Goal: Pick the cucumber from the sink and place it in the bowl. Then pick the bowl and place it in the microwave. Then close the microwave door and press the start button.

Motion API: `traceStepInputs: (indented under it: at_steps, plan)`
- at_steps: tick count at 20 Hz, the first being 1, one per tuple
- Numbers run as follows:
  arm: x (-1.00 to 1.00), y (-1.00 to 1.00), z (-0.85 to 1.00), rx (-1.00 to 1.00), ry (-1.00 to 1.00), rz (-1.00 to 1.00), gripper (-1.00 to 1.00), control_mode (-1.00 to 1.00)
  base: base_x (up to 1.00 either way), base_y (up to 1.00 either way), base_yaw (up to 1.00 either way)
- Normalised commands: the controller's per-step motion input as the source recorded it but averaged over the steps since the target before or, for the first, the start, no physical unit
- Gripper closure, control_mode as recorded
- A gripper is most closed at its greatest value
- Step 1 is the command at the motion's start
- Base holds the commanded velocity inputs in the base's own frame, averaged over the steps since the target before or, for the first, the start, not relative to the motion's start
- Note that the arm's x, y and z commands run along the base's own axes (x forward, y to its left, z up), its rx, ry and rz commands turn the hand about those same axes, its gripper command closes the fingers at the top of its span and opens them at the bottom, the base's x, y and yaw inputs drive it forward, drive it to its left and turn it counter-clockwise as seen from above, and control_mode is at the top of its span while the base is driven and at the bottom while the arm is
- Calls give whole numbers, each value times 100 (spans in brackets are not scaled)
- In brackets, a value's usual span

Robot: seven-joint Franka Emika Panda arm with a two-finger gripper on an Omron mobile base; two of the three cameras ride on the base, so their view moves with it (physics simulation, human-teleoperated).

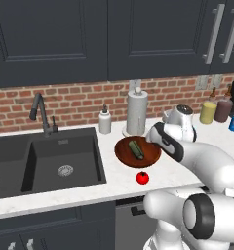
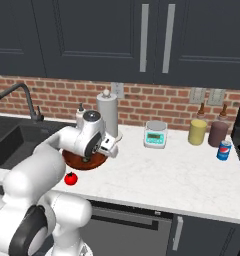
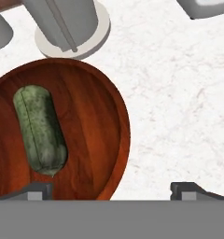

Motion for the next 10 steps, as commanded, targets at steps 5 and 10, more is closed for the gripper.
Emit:
traceStepInputs:
  at_steps: [5,10]
  plan:
    - [0,-6,0,19,0,0,-100,-100,0,0,0]
    - [5,0,-3,7,3,1,-100,-100,0,0,0]
